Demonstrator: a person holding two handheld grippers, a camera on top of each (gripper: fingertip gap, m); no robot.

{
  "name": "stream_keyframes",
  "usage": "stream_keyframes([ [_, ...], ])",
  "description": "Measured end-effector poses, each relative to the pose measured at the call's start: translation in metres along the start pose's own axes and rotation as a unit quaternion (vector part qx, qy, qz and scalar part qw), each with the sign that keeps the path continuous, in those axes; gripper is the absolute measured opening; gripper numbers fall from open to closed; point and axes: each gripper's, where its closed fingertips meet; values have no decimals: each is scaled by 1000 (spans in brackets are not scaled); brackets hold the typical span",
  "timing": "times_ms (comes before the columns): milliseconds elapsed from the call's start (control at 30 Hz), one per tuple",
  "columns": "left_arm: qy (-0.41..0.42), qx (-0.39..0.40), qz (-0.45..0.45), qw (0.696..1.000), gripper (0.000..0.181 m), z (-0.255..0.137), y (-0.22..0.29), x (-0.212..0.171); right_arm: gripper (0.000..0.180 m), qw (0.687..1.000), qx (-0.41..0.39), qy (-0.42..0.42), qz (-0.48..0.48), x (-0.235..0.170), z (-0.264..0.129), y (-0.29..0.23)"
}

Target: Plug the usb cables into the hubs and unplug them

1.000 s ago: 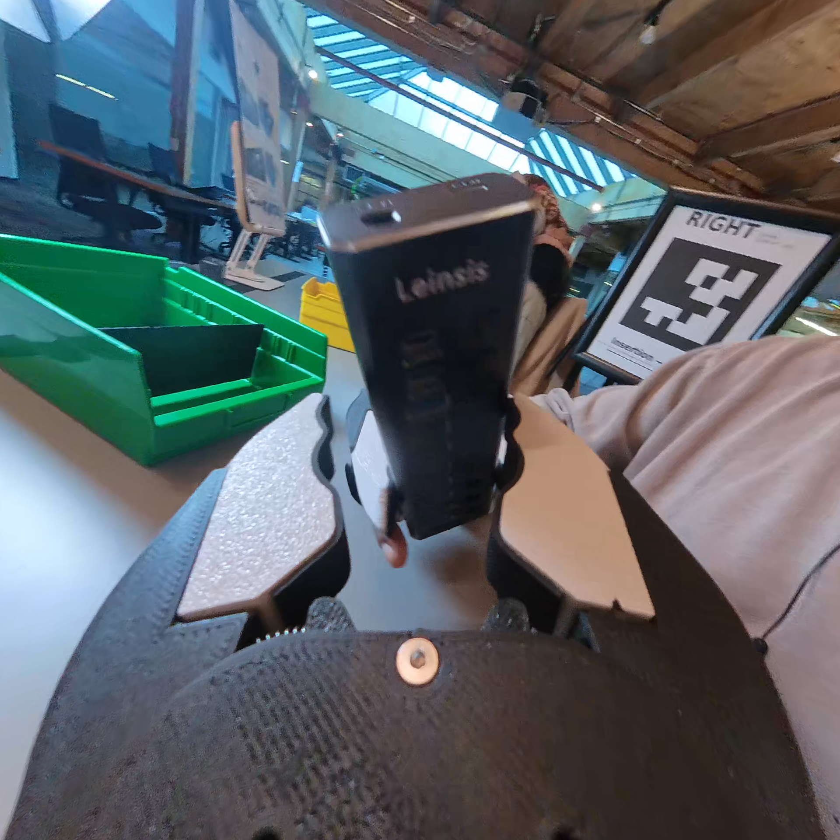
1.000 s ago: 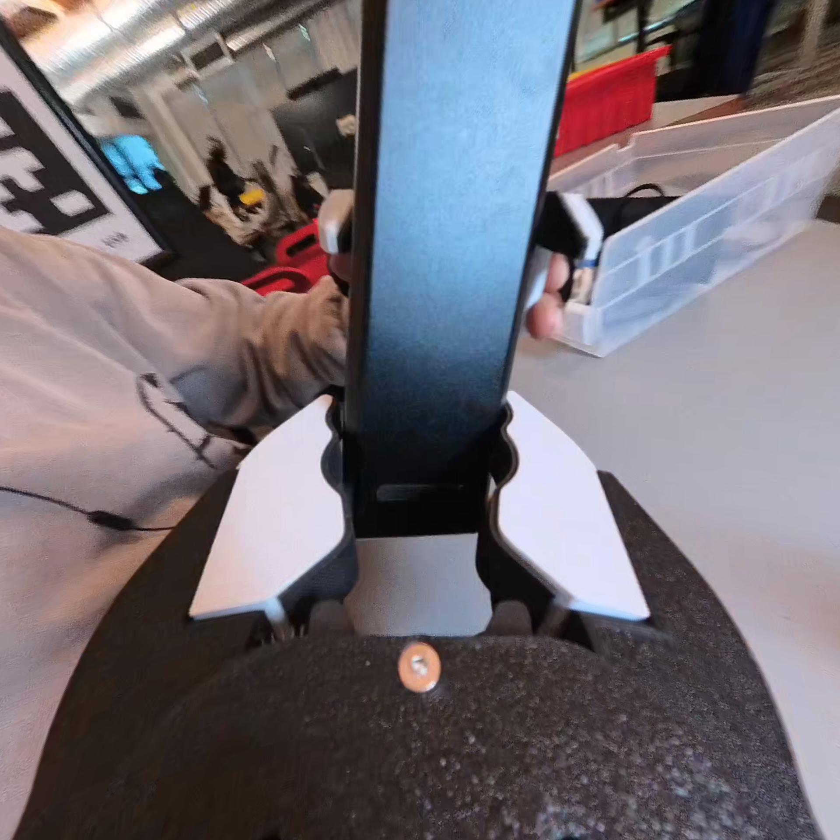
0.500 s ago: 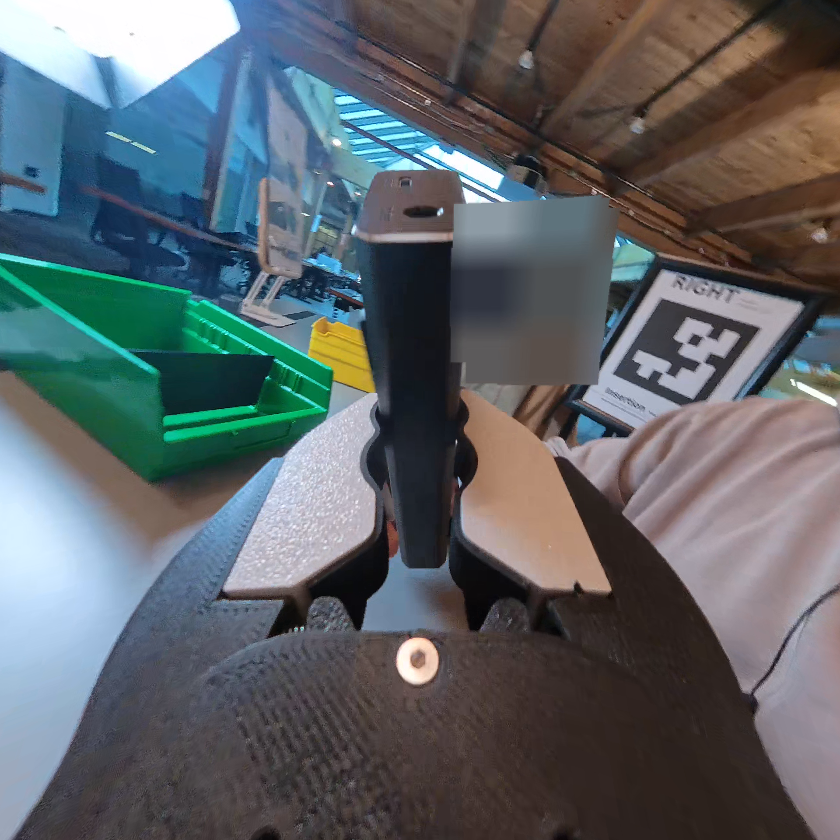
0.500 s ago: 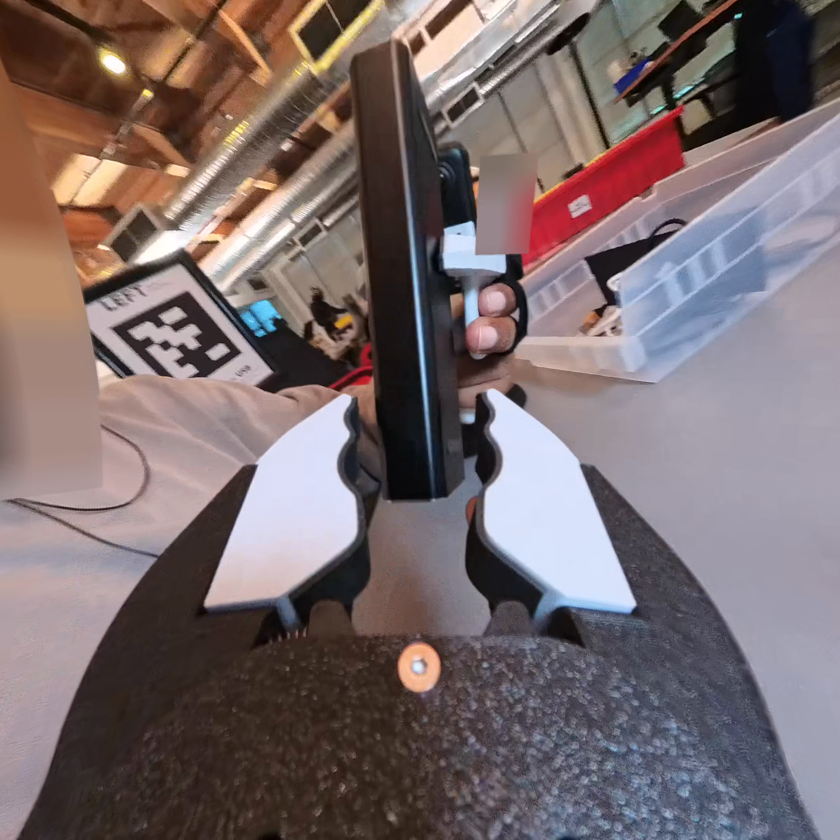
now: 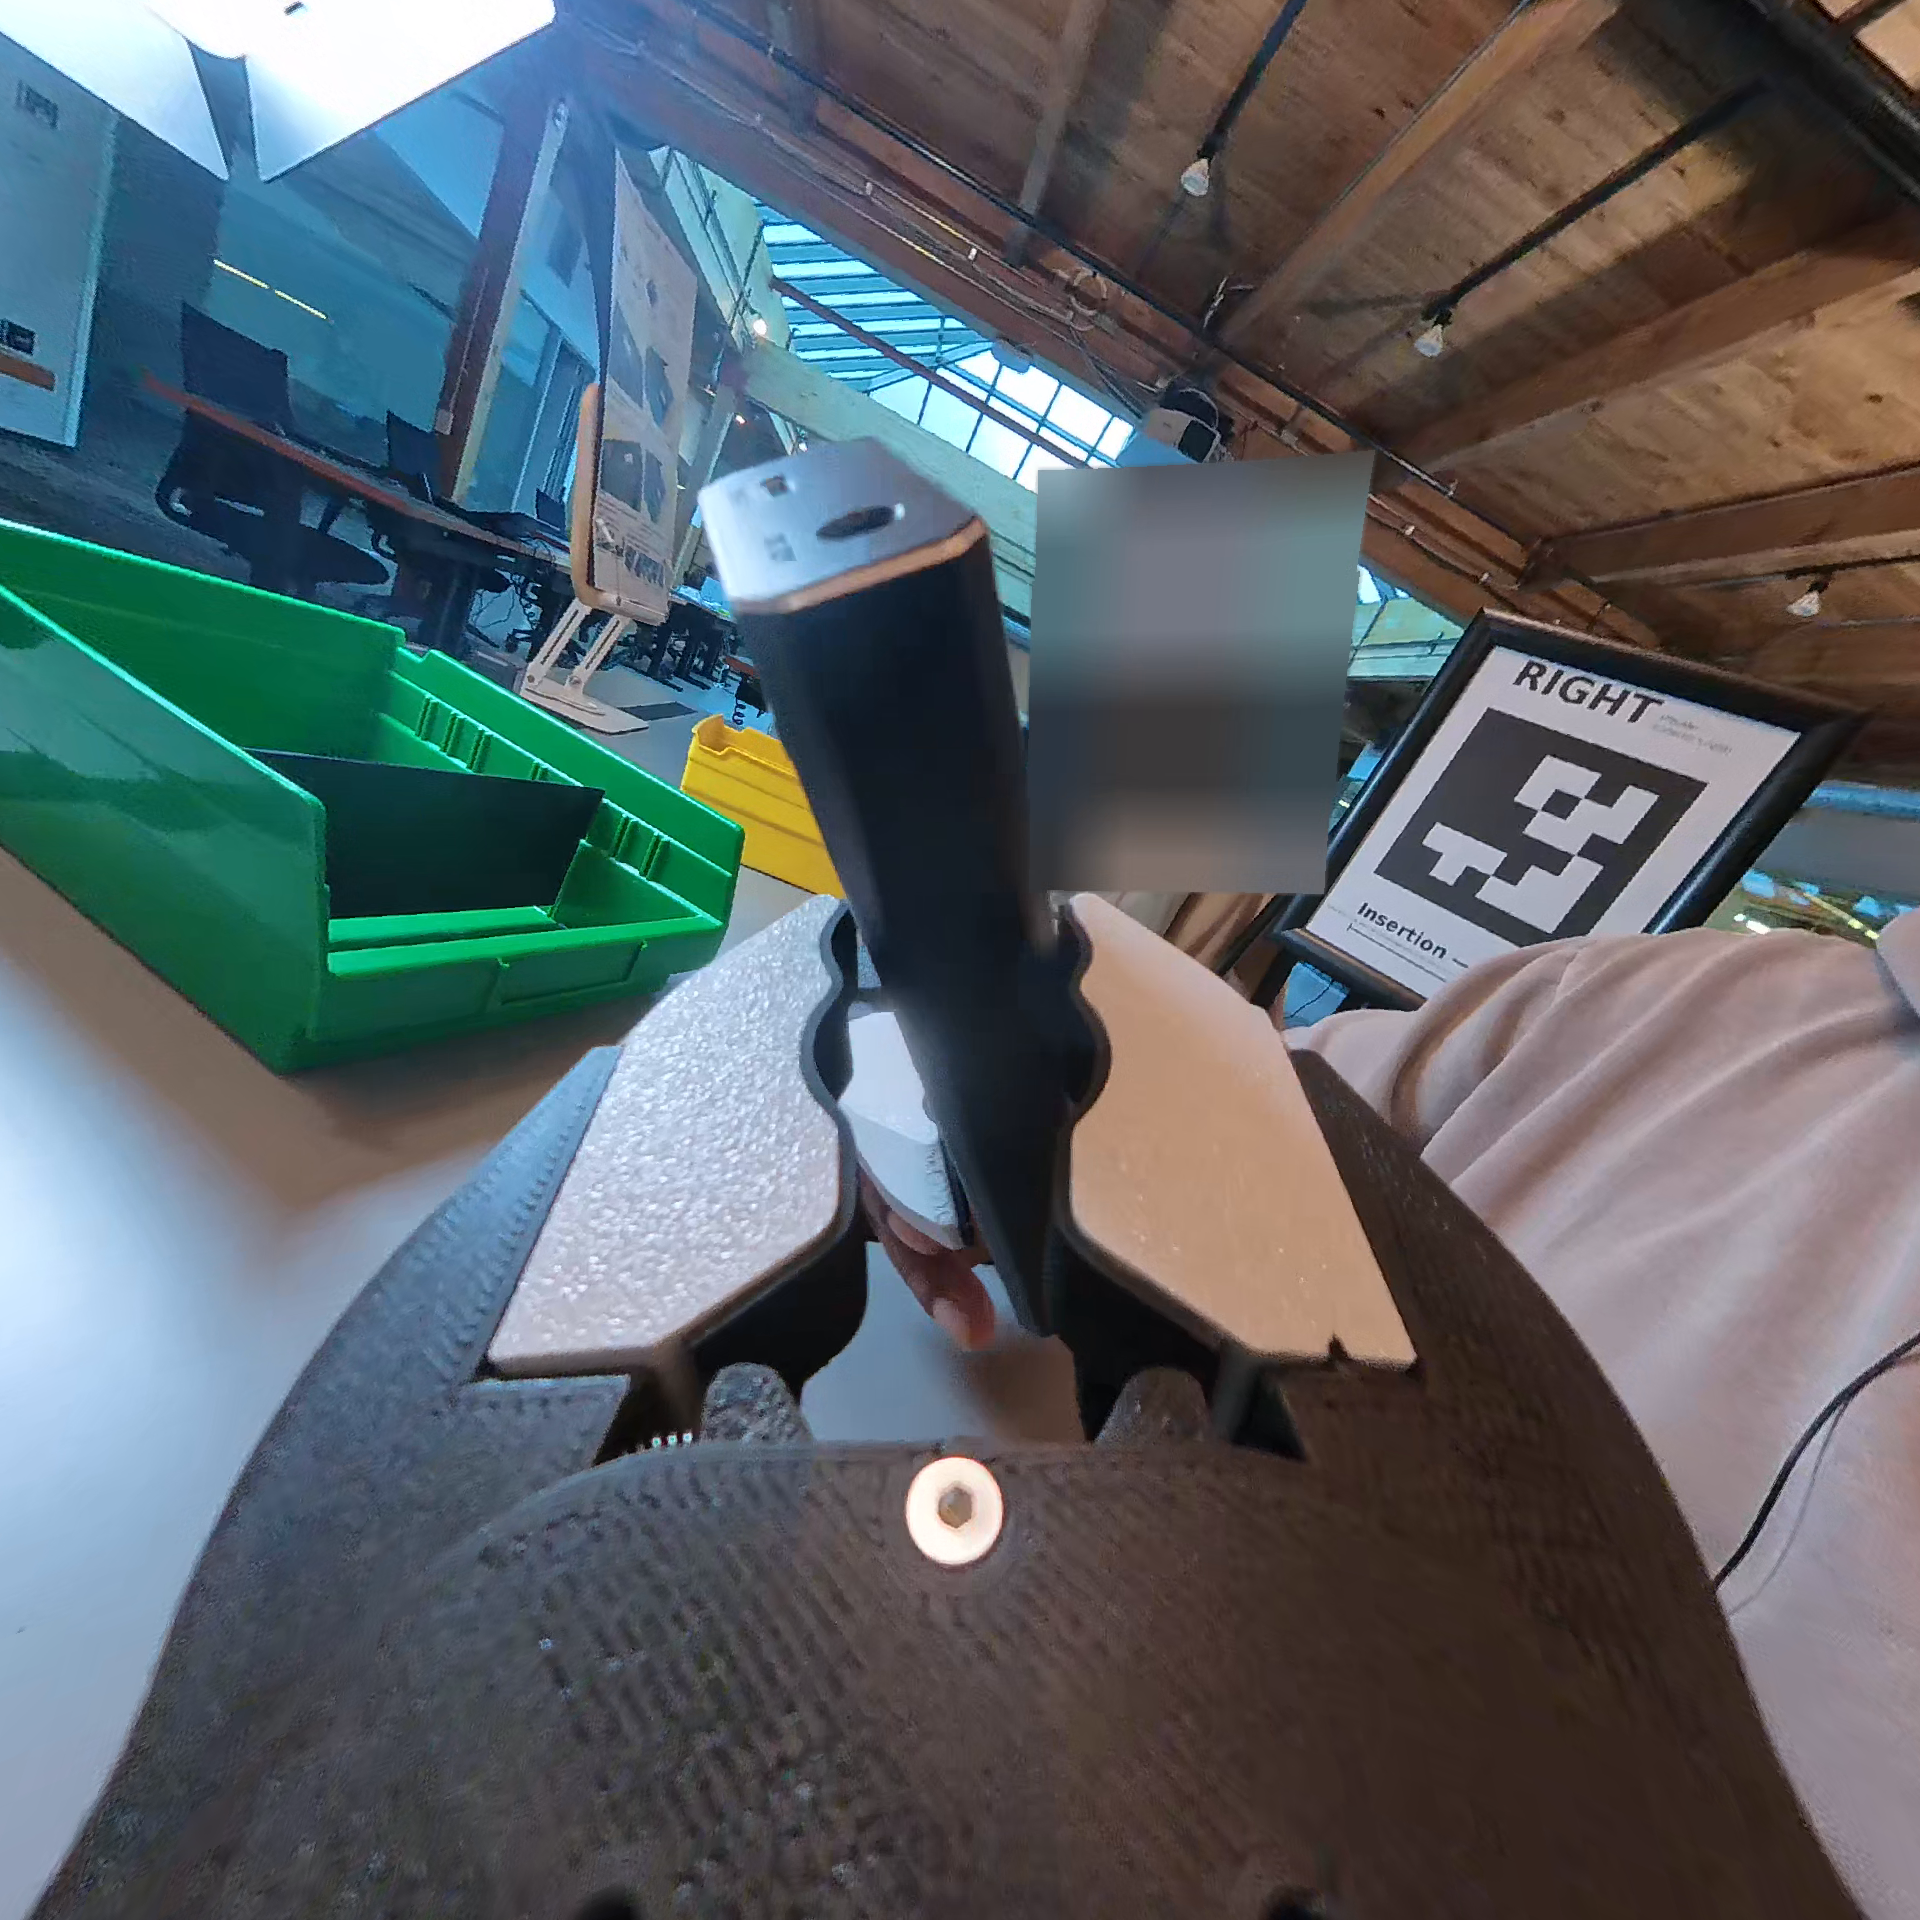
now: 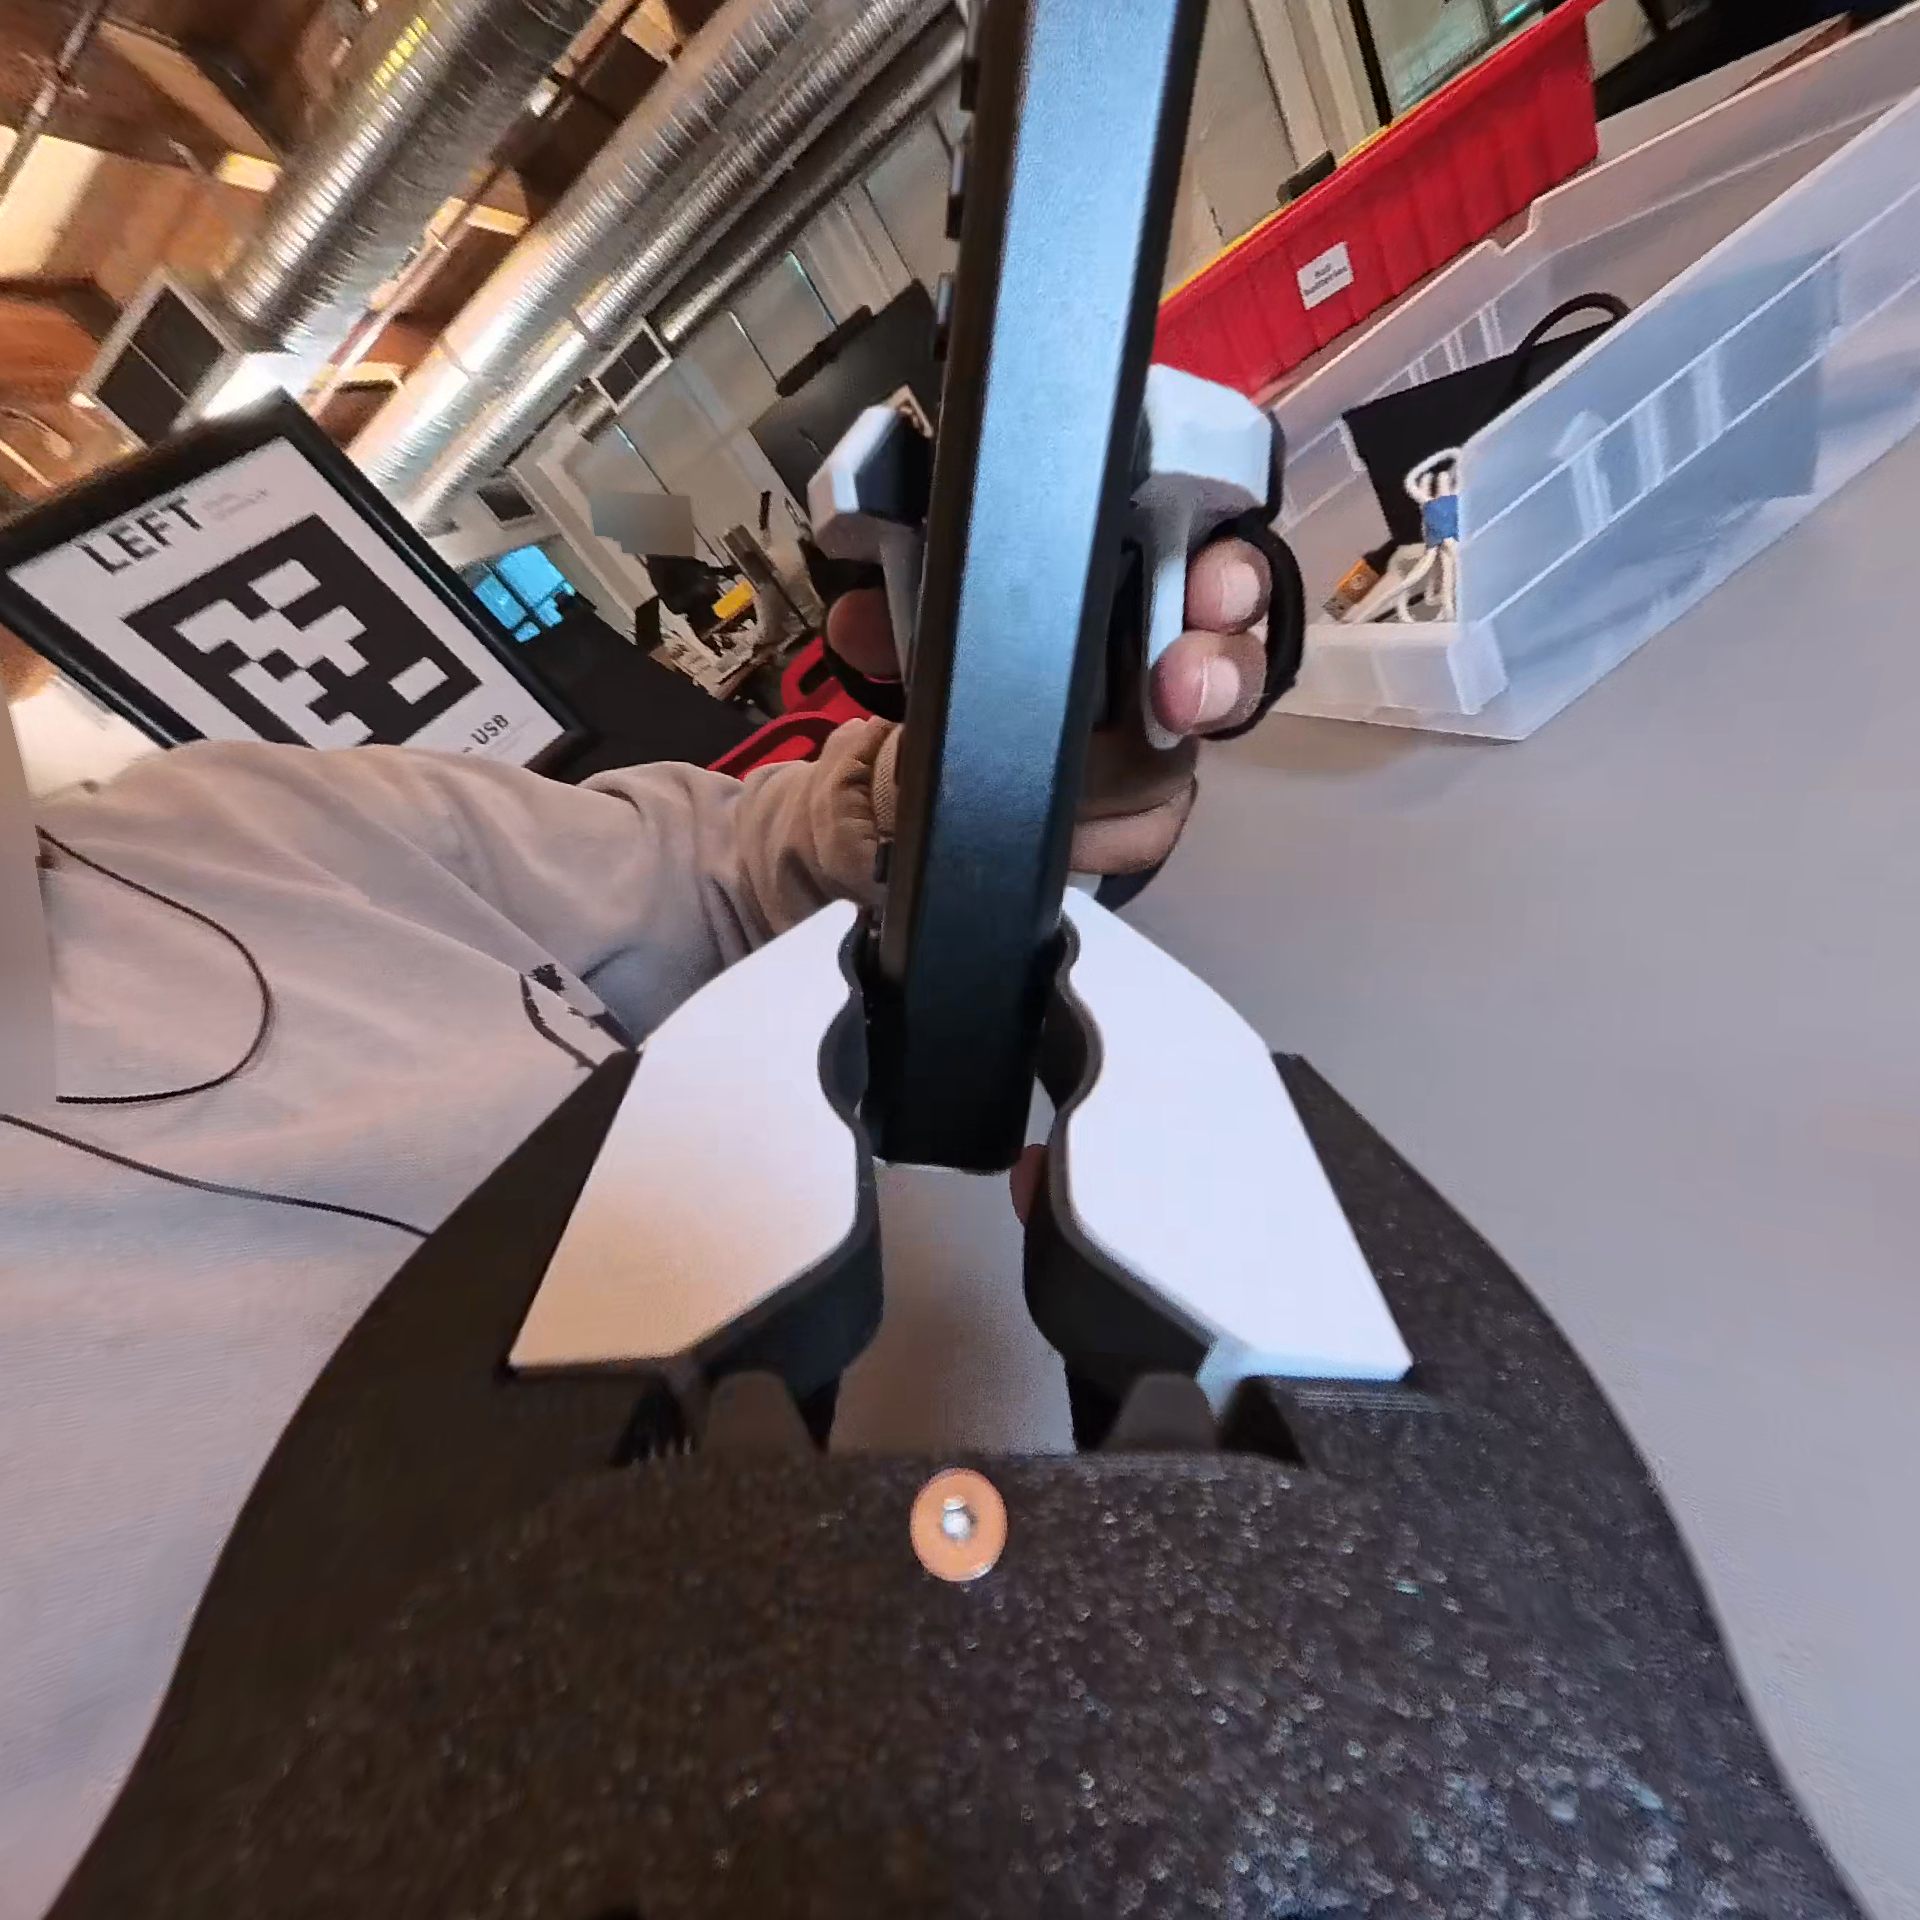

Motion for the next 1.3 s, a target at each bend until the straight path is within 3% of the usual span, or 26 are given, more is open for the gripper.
stream_keyframes([
  [133,-8,-21,42,999,49,-1,8,0,29,997,61,3,48,-2,1,-12],
  [333,-42,-199,79,976,73,-10,68,-19,29,977,196,-64,60,-26,7,-60],
  [467,-52,-253,121,958,68,-12,100,-30,29,966,239,-86,51,-38,12,-78],
  [767,-33,-189,110,975,63,-8,73,-18,30,976,203,-31,69,-22,10,-57],
  [1067,-93,-248,82,961,62,-2,89,-51,40,986,162,-41,-5,-30,25,-59],
  [1133,-94,-249,79,961,61,-1,88,-54,29,987,147,-60,-38,-38,27,-57],
  [1200,-77,-223,80,969,60,2,80,-45,29,989,135,-45,-44,-33,26,-56],
  [1300,-47,-102,95,989,45,5,40,-25,28,997,29,7,-71,-11,18,-26],
])
Point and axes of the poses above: each gripper's, where its closed fingertips meet, z out along the fingers, x out of its top, y = z × x across the jaws, and after that the axes turned 4 degrees about x, right-handed
